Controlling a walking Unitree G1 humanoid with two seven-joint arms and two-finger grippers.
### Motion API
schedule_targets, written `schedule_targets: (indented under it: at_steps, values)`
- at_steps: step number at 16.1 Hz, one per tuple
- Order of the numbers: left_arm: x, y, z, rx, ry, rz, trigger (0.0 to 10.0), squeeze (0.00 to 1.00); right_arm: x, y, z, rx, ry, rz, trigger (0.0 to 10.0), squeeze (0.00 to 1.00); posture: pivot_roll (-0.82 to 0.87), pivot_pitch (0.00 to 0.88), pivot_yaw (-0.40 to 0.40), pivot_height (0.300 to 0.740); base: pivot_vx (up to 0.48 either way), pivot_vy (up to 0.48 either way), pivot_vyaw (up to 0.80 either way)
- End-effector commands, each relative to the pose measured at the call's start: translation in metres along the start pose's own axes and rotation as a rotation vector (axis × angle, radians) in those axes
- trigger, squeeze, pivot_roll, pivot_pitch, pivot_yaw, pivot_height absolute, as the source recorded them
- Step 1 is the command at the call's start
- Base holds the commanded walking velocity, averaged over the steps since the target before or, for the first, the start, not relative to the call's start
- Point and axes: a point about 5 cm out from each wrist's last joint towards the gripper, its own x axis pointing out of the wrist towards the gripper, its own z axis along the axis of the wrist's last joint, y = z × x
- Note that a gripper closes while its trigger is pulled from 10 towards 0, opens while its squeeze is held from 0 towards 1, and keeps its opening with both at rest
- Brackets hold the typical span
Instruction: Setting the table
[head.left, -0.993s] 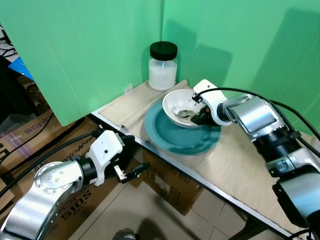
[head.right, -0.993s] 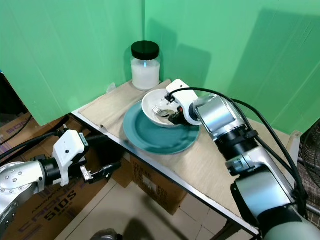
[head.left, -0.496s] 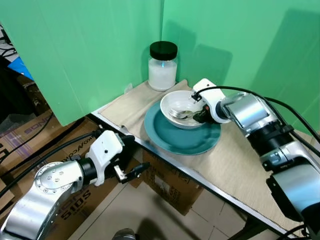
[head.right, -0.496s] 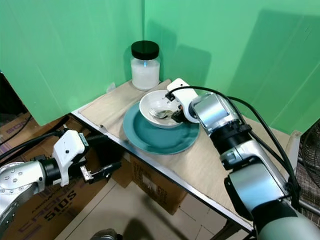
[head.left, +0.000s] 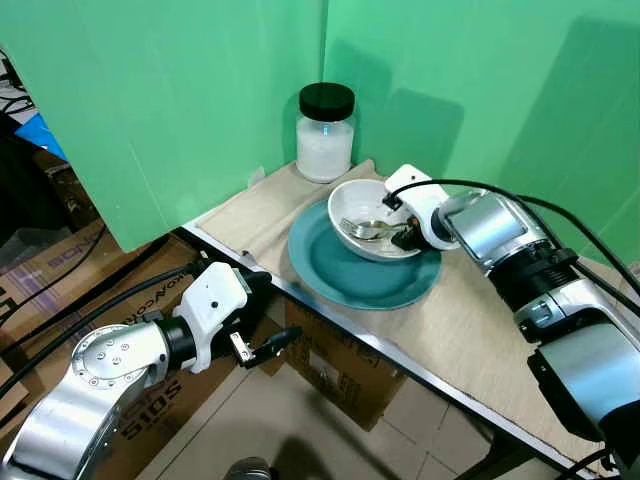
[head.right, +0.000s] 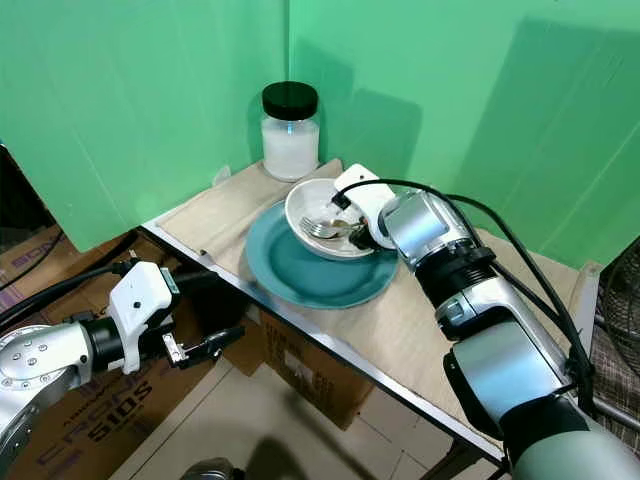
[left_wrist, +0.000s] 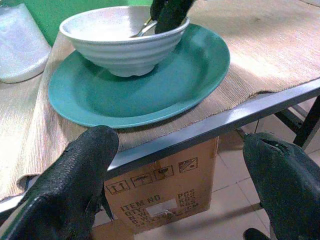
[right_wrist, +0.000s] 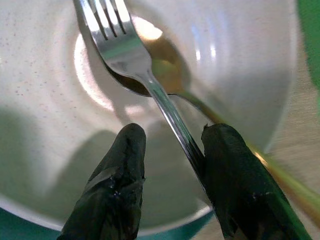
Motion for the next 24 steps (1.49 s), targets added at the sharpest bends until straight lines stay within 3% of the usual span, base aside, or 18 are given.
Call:
schedule_targets:
  at_steps: [1,2,3,4,5,7,8,24]
  values:
    - [0.0012,0.0005,0.0026,0.019,-0.006,0.002,10.0,0.13,-0.0016,-0.0012,0.0045,-0.011,-0.005,0.002,10.0,0.0,0.16,0.0,-0.041,0.74,0.0,0.0,0.0]
    - [0.0012,0.0005,0.0027,0.019,-0.006,0.003,10.0,0.13,-0.0009,-0.0003,0.0046,-0.013,-0.003,0.008,10.0,0.0,0.16,0.0,-0.041,0.74,0.0,0.0,0.0]
    - [0.0013,0.0007,0.0028,0.019,-0.007,0.004,10.0,0.13,0.0,0.0001,0.0044,-0.018,0.0,0.011,9.3,0.0,0.16,0.0,-0.042,0.74,0.0,0.0,0.0]
    - [0.0013,0.0009,0.0031,0.019,-0.008,0.005,10.0,0.13,0.0009,0.0004,0.0044,-0.023,0.002,0.017,4.8,0.0,0.16,0.0,-0.042,0.74,0.0,0.0,0.0]
    - [0.0013,0.0012,0.0034,0.02,-0.009,0.006,10.0,0.13,0.0014,0.0009,0.0047,-0.034,0.003,0.025,2.5,0.0,0.16,0.0,-0.042,0.74,0.0,0.0,0.0]
    - [0.0014,0.0013,0.0036,0.02,-0.01,0.006,10.0,0.13,0.0016,0.0006,0.0054,-0.044,0.003,0.031,0.4,0.0,0.16,0.0,-0.042,0.74,0.0,0.0,0.0]
    - [0.0014,0.0013,0.0036,0.019,-0.01,0.006,10.0,0.13,0.0015,0.0005,0.0056,-0.047,0.003,0.033,0.0,0.0,0.16,0.0,-0.042,0.74,0.0,0.0,0.0]
    - [0.003,0.0026,0.0052,0.027,-0.016,0.013,10.0,0.13,-0.0012,-0.003,0.0083,-0.08,-0.017,0.048,0.0,0.0,0.16,0.0,-0.042,0.74,0.0,0.0,0.0]
